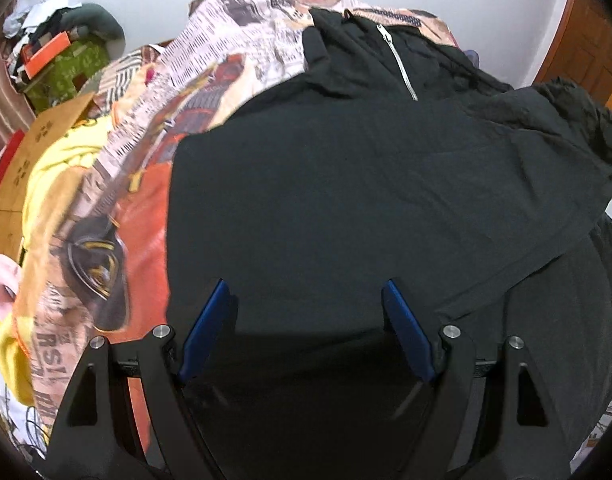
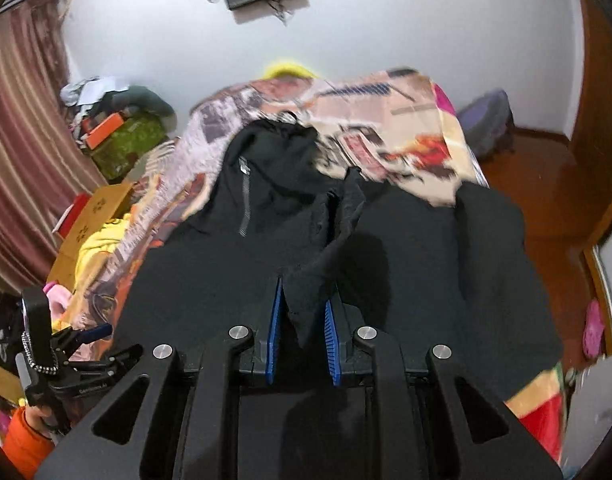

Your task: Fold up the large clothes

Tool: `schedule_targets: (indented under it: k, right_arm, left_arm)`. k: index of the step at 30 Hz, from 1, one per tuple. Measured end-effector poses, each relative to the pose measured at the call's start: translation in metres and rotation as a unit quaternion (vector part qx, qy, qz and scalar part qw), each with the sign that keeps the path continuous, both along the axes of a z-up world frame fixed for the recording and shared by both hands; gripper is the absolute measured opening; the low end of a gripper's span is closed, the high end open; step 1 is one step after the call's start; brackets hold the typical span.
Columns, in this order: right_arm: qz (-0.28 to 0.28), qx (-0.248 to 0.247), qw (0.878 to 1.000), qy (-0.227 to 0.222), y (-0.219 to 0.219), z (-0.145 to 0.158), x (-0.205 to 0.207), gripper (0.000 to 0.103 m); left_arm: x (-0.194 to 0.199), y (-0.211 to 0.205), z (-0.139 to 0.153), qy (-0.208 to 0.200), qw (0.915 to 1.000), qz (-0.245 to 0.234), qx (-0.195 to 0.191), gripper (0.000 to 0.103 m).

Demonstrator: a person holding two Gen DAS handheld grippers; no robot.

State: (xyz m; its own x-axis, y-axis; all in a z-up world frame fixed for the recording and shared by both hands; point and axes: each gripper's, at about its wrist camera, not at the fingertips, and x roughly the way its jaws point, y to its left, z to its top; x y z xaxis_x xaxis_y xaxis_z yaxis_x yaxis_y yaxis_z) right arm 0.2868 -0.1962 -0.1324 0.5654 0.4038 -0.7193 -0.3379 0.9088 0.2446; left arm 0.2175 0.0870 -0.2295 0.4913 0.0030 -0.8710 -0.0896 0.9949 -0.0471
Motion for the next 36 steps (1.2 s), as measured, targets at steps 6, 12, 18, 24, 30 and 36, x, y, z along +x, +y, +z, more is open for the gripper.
schedule_targets:
  k: [6, 12, 18, 24, 30, 36]
  right_arm:
    - [-0.030, -0.020, 0.998, 0.046, -0.022, -0.031, 0.000, 0.015]
    - [-0.024, -0.043, 0.998, 0.045, -0.030, -0.028, -0.010, 0.016]
    - [-0.025, -0.036, 0.998, 0.050, -0.049, -0.019, -0.018, 0.017]
    - [-0.068, -0.007, 0.997, 0.018, -0.084, 0.006, -0.023, 0.021]
    - [-0.130, 0.008, 0.991, 0.010, -0.131, 0.016, -0.023, 0.045]
    - [-0.183, 0.025, 0.982, 0.038, -0.173, -0.001, -0.016, 0.047]
  left_arm:
    - [-0.001, -0.004, -0.010, 0.004, 1.0000, 0.005, -0.005, 0.079]
    - [-0.001, -0.004, -0.010, 0.006, 0.9999, 0.011, -0.009, 0.079]
    - [0.006, -0.011, 0.003, -0.003, 1.0000, 0.005, -0.003, 0.079]
    - [0.020, -0.034, 0.036, -0.046, 0.9988, -0.016, 0.004, 0.079]
    - [0.029, -0.060, 0.067, -0.091, 0.9949, -0.043, 0.012, 0.079]
    - [0.038, -0.082, 0.083, -0.120, 0.9905, -0.064, 0.018, 0.079]
